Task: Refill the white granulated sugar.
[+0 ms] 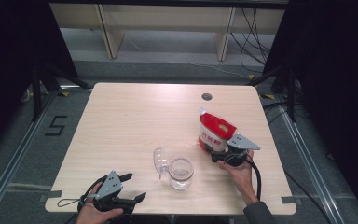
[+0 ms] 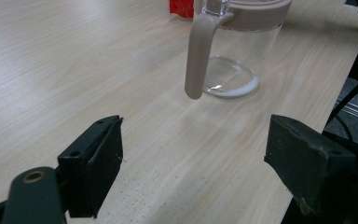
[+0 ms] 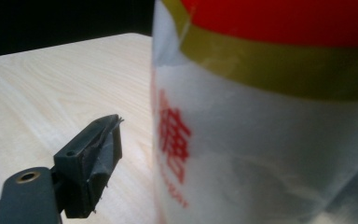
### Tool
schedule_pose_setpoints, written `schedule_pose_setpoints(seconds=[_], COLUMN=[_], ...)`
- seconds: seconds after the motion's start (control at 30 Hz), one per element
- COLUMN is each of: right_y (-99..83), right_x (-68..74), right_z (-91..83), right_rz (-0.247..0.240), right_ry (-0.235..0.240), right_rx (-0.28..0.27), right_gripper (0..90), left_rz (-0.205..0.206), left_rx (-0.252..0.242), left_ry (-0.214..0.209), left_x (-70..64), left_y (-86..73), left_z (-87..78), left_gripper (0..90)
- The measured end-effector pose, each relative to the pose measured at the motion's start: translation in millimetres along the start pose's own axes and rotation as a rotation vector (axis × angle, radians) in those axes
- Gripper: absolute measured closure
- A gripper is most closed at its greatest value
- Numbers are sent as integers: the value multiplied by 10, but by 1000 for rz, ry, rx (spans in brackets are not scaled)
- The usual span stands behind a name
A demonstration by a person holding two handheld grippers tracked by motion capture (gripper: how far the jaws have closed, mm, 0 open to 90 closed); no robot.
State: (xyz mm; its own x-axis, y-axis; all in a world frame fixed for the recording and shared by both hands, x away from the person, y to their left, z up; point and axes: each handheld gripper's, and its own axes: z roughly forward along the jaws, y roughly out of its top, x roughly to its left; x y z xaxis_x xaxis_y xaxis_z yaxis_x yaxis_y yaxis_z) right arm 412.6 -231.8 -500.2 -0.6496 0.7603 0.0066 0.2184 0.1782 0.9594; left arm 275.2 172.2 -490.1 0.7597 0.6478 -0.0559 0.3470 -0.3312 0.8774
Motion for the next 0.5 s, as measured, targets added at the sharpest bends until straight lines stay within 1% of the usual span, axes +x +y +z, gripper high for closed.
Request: schedule_pose_setpoints(seconds=[0.07, 0.1, 0.13, 0.27, 0.3, 0.33, 0.4, 0.43, 0.47, 0.5], right_y=[-4, -14, -28, -48, -65, -70, -78, -93, -99, -104], right_x=[-21, -10, -16, -25, -60, -80, -84, -66, -67, -99], right_z=[2, 9, 20, 33, 52, 56, 59, 52, 63, 76], right_rz=[-9, 14, 10, 21, 5, -10, -8, 33, 35, 15], right_ry=[3, -8, -12, -15, -19, -8, -13, -25, -24, -6], right_rx=[6, -9, -23, -23, -37, -29, -29, -19, -23, -24], right_gripper=[164, 174, 181, 206, 220, 226, 238, 252, 257, 263], left_rz=[0, -1, 0, -2, 0, 0, 2, 1, 5, 24], left_rx=[1, 1, 1, 3, 2, 2, 1, 2, 9, 34], left_ry=[-1, 0, 0, 0, 0, 0, 0, 0, 1, 10], left_x=[0, -2, -2, 1, -2, -2, -3, -3, 0, 11], left_y=[-1, -2, -1, -6, -4, -4, -2, -2, -4, -5], left_z=[1, 1, 1, 5, 3, 3, 1, 2, 2, -4], left_gripper=[187, 187, 186, 186, 187, 187, 186, 187, 187, 187])
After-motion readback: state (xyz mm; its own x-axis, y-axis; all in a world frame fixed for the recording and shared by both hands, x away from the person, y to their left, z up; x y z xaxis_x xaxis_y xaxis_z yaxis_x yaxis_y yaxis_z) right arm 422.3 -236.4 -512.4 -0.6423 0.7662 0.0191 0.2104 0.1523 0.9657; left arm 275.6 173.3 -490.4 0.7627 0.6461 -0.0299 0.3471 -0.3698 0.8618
